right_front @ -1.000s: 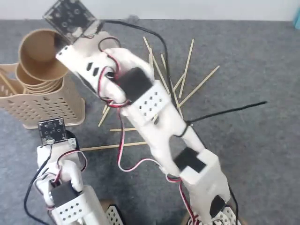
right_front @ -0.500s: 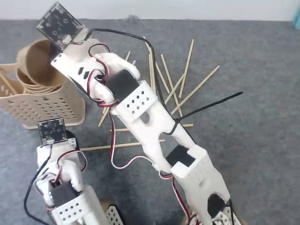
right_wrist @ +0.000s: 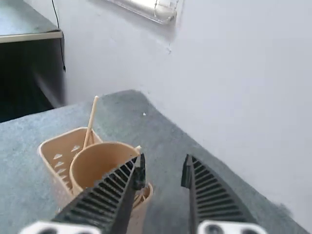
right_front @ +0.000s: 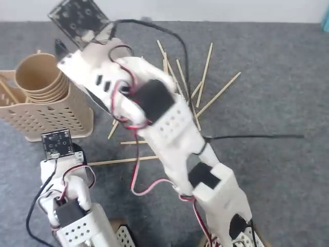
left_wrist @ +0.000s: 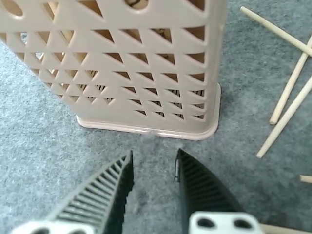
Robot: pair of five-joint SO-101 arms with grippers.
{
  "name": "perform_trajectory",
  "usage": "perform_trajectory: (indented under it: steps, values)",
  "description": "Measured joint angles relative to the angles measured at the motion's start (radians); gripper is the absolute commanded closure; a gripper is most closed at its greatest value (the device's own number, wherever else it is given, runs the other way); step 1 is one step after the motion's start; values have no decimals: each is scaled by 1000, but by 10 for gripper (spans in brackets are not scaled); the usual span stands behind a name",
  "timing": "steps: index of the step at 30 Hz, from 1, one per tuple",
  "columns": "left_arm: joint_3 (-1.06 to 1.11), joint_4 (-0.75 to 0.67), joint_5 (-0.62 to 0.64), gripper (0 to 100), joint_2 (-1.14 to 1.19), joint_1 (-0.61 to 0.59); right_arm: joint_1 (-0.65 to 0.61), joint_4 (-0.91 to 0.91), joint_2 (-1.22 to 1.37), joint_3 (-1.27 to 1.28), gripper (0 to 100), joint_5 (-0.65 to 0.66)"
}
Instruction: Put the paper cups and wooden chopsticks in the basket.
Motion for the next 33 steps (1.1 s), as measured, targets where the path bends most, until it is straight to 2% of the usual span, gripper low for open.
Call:
perform_trajectory:
  steps: [2, 7, 10, 12, 16, 20, 26, 30, 33]
  values:
    - [0, 0, 0, 860, 0, 0, 2, 140, -44, -25, 992, 0]
    - [0, 0, 0, 859, 0, 11, 26, 445, -178, -97, 991, 0]
    - [0, 0, 0, 859, 0, 8, 92, 462, -284, -43, 991, 0]
    - [0, 0, 0, 859, 0, 6, 135, 462, -371, 57, 991, 41]
    - [0, 0, -5, 859, 0, 6, 144, 462, -598, 381, 991, 137]
    - [0, 3, -40, 859, 0, 14, 187, 462, -879, 778, 991, 155]
    - [0, 46, -54, 859, 0, 66, 456, 462, -1243, 1344, 991, 198]
    - [0, 72, -97, 859, 0, 112, 681, 451, -1407, 1723, 991, 264]
    - [-2, 86, -110, 859, 0, 130, 881, 359, -1513, 2007, 991, 278]
